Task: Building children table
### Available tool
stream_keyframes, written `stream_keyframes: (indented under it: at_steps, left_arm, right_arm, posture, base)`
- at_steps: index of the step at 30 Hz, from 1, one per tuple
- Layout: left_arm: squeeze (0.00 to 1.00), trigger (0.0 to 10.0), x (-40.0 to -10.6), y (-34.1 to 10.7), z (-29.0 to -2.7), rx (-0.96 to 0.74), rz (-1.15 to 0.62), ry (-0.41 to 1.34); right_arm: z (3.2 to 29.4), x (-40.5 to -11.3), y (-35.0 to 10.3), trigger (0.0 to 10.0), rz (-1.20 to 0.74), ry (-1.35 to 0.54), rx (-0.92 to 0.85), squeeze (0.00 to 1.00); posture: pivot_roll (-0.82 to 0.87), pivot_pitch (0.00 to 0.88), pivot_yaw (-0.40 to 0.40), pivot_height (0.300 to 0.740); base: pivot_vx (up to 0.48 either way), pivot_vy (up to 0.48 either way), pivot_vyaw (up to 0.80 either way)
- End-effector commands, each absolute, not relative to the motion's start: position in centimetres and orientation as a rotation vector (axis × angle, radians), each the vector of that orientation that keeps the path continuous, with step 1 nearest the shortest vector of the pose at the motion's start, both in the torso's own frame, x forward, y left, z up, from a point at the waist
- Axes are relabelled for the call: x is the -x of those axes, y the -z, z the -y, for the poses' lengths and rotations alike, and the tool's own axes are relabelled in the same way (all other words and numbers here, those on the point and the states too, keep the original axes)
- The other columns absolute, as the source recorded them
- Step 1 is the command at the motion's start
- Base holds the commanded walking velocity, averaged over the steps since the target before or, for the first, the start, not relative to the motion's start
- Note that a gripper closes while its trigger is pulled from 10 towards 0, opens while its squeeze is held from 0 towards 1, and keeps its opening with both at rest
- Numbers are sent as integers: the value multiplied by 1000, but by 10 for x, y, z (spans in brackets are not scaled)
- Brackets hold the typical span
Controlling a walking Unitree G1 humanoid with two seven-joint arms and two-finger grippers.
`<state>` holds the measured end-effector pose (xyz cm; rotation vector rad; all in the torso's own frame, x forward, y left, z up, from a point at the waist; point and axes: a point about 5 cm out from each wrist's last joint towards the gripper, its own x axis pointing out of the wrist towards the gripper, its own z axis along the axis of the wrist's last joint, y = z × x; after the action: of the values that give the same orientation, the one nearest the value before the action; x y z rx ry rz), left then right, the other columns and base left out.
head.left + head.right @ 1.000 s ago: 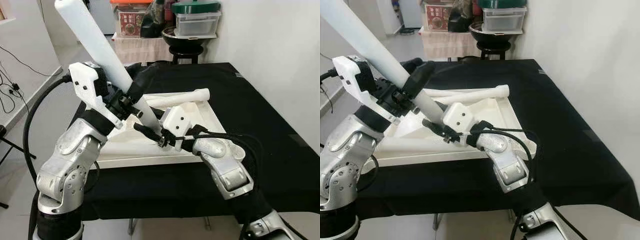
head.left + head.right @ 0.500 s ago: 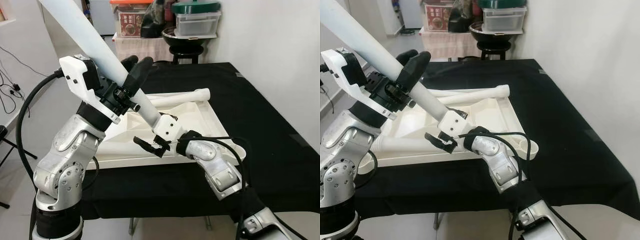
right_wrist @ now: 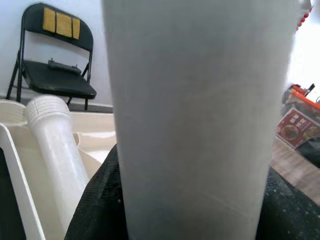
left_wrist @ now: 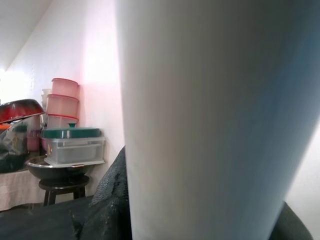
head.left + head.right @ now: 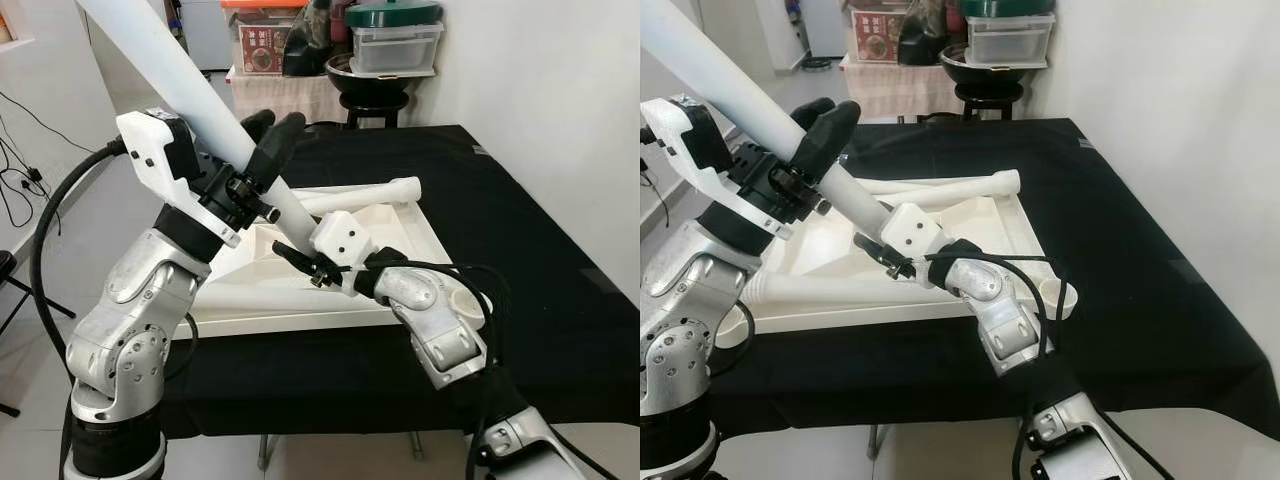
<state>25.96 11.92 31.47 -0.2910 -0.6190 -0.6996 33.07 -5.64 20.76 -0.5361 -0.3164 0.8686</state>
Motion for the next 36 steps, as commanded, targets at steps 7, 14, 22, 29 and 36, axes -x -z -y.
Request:
stream_keyframes:
  at_steps: [7, 14, 22, 29, 36]
  left_arm:
    - [443, 10000, -258, -312, -102, 319, 604, 778]
    - [1000, 10000, -270, -296, -125, 354, 554, 615]
    - [1000, 10000, -267, -269, -173, 329, 480, 415]
    - [1000, 10000, -261, -246, -184, 281, 399, 314]
    - [0, 10000, -257, -197, -166, 245, 239, 278]
  right_arm:
    - [58, -335, -193, 0, 255, -875, 655, 0]
    - [73, -346, -203, 0, 254, -760, 505, 0]
    - [98, -364, -230, 0, 310, -517, 136, 0]
    - [111, -371, -241, 0, 338, -422, 14, 0]
    - [102, -366, -237, 10000, 328, -480, 5, 0]
  posture:
    - [-41, 0, 25, 740]
    - [-45, 0, 28, 740]
    - [-34, 0, 25, 740]
    - [-27, 0, 20, 740]
    - [-40, 0, 14, 740]
  base:
    - [0, 0, 0]
    - [0, 0, 0]
    - [0, 0, 0]
    - [0, 0, 0]
    - [0, -120, 0]
